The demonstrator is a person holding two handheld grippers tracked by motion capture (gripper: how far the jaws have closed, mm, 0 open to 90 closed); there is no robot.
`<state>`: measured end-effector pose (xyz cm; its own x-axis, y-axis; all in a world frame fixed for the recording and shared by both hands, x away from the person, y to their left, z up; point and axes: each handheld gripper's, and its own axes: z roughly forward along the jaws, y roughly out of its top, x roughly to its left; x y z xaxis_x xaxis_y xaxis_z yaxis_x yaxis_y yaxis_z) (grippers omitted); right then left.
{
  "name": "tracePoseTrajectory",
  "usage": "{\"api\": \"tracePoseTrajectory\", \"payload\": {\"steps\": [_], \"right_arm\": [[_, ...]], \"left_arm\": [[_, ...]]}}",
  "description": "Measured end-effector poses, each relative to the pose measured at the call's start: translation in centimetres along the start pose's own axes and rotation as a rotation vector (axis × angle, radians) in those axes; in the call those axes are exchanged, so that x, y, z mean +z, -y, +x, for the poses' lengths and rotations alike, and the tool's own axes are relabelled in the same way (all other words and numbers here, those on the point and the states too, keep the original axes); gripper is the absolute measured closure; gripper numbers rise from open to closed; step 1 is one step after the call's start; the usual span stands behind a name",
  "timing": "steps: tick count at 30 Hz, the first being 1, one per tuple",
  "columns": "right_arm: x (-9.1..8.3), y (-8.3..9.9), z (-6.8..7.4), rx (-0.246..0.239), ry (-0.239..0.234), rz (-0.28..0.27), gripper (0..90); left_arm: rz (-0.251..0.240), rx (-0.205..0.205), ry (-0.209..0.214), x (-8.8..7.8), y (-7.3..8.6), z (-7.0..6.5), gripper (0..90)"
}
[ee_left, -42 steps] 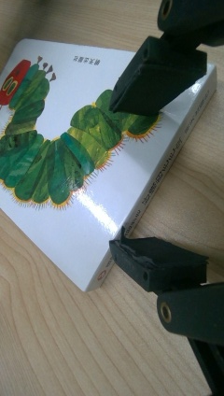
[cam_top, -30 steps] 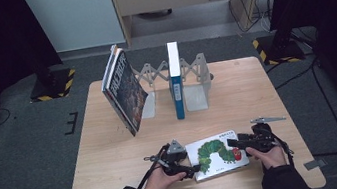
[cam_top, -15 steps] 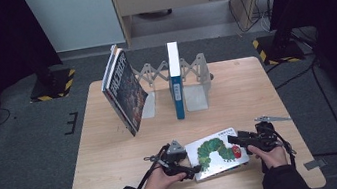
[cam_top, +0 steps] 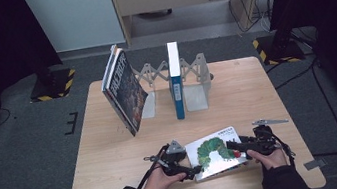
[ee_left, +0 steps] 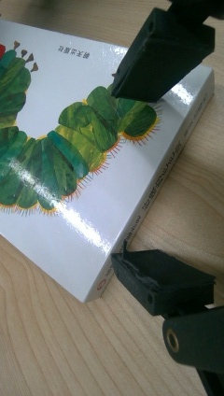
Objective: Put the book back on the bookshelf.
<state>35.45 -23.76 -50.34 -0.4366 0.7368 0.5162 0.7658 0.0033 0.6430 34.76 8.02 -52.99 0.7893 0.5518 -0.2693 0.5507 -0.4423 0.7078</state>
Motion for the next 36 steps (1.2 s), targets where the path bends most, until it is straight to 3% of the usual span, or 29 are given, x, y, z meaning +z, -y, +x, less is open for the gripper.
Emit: {"api": "tracePoseTrajectory", "payload": {"steps": [10, 14, 18, 21, 28, 36], "right_arm": [[1.1, 0.5, -0.2, -0.010, 0.014, 0.144, 27.1], [1.0, 0.5, -0.2, 0.010, 0.002, 0.147, 28.5], [0.7, 0.3, 0.0, -0.036, -0.007, 0.131, 32.8], [0.9, 0.2, -0.2, -0.036, -0.018, 0.127, 35.1], [1.1, -0.4, -0.8, -0.023, -0.031, 0.112, 50.0], [1.0, -0.6, -1.1, 0.000, -0.029, 0.127, 56.2]], "left_arm": [[-0.001, 0.013, 0.001, 0.1, 0.0, 0.0, 14.9], [-0.003, 0.011, 0.000, 0.1, 0.0, 0.0, 15.1], [-0.002, 0.011, -0.001, 0.1, 0.0, -0.1, 14.0], [-0.001, 0.013, 0.002, 0.1, 0.0, -0.1, 13.3], [-0.003, 0.005, 0.008, 0.1, 0.0, 0.0, 13.4], [-0.009, -0.022, 0.014, 0.0, 0.0, 0.2, 14.4]]}}
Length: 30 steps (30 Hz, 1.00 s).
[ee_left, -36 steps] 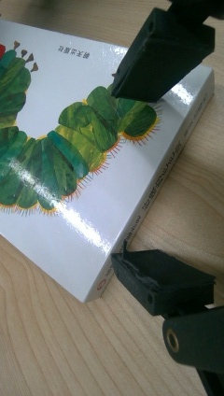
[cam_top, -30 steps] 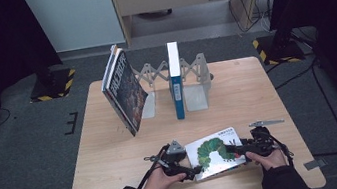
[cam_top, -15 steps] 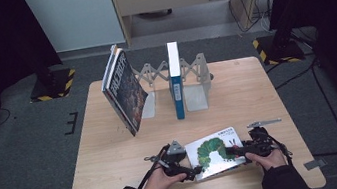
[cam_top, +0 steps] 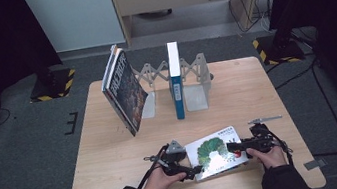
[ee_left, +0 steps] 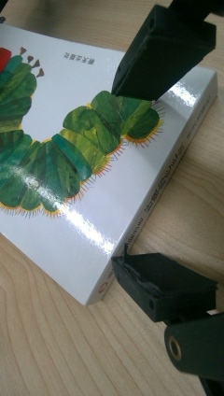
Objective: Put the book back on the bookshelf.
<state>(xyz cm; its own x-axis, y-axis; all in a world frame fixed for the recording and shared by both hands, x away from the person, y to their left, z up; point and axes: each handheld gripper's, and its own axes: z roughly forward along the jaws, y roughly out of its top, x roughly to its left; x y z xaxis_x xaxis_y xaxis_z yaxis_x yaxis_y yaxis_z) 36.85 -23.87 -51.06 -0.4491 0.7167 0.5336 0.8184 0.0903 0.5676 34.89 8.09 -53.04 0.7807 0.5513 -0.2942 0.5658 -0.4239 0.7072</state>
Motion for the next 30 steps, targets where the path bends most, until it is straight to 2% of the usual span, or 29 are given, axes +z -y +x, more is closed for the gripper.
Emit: {"api": "tracePoseTrajectory", "payload": {"steps": [4, 7, 10, 14, 18, 23, 30], "right_arm": [[0.0, -0.1, 0.0, 0.009, 0.003, 0.009, 58.0], [-0.2, -0.2, -0.1, 0.022, -0.010, -0.006, 61.7], [-0.3, -0.2, -0.1, 0.014, -0.012, -0.011, 64.0], [-0.6, -0.3, -0.1, 0.018, -0.036, -0.034, 69.1], [-1.0, -0.5, 0.0, 0.031, -0.082, -0.079, 75.6], [-1.5, -0.8, 0.5, -0.002, -0.139, -0.133, 80.7], [-1.8, -1.1, 1.1, -0.050, -0.169, -0.163, 82.0]], "left_arm": [[0.007, -0.008, 0.000, -0.1, 0.0, 0.1, 15.2], [0.002, -0.024, -0.002, -0.2, -0.1, 0.2, 15.8], [0.003, -0.036, -0.002, -0.2, -0.1, 0.3, 16.1], [-0.003, -0.052, -0.002, -0.3, -0.1, 0.4, 16.5], [-0.011, -0.066, 0.004, -0.4, -0.1, 0.5, 16.5], [-0.010, -0.075, 0.011, -0.3, -0.1, 0.5, 16.5], [-0.014, -0.078, 0.025, -0.2, -0.1, 0.6, 15.4]]}}
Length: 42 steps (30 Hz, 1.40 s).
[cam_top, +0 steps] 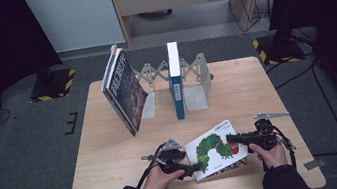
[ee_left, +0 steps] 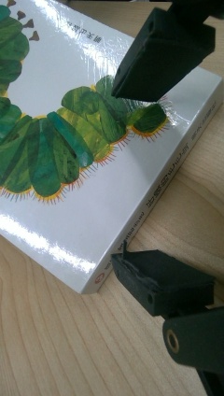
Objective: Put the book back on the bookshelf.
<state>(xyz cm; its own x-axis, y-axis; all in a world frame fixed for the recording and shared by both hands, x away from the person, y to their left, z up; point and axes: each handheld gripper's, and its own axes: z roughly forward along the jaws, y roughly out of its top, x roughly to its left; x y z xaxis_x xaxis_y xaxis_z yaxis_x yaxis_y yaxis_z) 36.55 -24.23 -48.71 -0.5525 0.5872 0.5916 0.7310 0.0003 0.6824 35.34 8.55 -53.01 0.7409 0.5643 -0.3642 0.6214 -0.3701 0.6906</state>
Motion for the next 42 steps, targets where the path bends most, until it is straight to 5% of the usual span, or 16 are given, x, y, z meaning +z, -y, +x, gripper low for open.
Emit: {"api": "tracePoseTrajectory", "payload": {"steps": [7, 12, 17, 22, 30, 38, 42], "right_arm": [[-0.4, -0.3, 0.7, -0.042, -0.042, -0.040, 84.0], [-1.2, -0.5, 1.1, -0.058, -0.099, -0.116, 87.3], [-1.0, -0.4, 0.7, -0.036, -0.093, -0.116, 87.0], [-0.7, -0.2, 0.3, -0.045, -0.005, -0.081, 81.5], [0.5, 0.4, 0.2, -0.129, 0.189, 0.031, 63.7], [1.9, 0.9, 0.0, -0.183, 0.279, 0.116, 47.6], [2.2, 1.1, 0.0, -0.168, 0.291, 0.145, 45.1]], "left_arm": [[-0.002, 0.007, 0.014, 0.1, 0.0, -0.1, 13.5], [-0.021, 0.015, 0.047, 0.4, 0.2, -0.1, 12.1], [-0.043, 0.043, 0.066, 0.8, 0.3, -0.2, 11.4], [-0.056, 0.019, 0.068, 0.8, 0.3, 0.0, 11.9], [-0.054, 0.034, 0.058, 0.8, 0.3, 0.0, 12.5], [-0.057, 0.046, 0.051, 0.8, 0.4, -0.1, 12.9], [-0.058, 0.043, 0.053, 0.8, 0.4, 0.0, 13.0]]}}
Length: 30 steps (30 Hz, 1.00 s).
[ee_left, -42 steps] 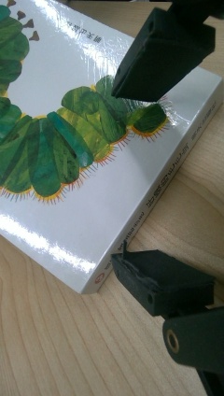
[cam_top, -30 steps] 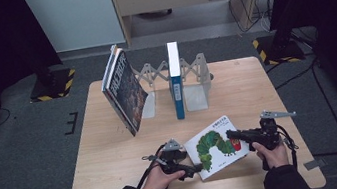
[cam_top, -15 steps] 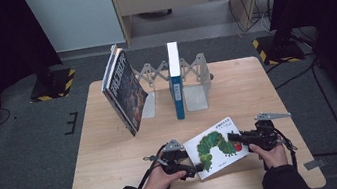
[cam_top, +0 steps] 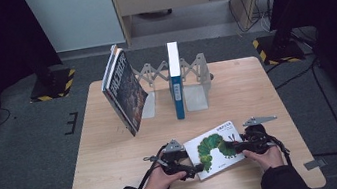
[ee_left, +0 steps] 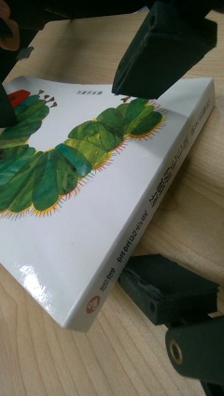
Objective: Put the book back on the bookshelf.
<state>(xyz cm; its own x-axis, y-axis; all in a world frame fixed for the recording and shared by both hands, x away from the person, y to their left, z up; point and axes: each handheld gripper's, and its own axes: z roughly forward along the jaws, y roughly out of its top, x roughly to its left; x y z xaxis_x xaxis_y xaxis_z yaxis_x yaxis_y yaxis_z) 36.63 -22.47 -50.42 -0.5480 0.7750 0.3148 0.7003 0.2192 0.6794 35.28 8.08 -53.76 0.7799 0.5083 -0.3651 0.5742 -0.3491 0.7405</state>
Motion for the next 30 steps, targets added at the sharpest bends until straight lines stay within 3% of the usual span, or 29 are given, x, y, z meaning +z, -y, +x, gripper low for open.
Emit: {"api": "tracePoseTrajectory", "payload": {"steps": [3, 12, 20, 28, 30], "right_arm": [[0.2, 0.0, 0.0, -0.008, 0.008, 0.001, 44.7], [0.6, -0.1, 0.9, -0.024, -0.038, -0.016, 44.6], [0.8, -0.2, 1.2, -0.060, -0.061, -0.015, 41.8], [0.9, -0.4, 1.5, -0.083, -0.045, -0.025, 29.0], [0.8, -0.4, 1.4, -0.088, -0.017, -0.036, 27.4]], "left_arm": [[-0.002, -0.009, 0.000, 0.0, 0.0, 0.1, 12.9], [-0.013, -0.017, 0.003, -0.1, 0.1, 0.2, 13.0], [-0.022, -0.032, -0.023, -0.3, 0.1, 0.3, 18.4], [-0.027, -0.041, -0.030, -0.3, 0.2, 0.4, 21.0], [-0.026, -0.038, -0.034, -0.4, 0.2, 0.4, 22.4]]}}
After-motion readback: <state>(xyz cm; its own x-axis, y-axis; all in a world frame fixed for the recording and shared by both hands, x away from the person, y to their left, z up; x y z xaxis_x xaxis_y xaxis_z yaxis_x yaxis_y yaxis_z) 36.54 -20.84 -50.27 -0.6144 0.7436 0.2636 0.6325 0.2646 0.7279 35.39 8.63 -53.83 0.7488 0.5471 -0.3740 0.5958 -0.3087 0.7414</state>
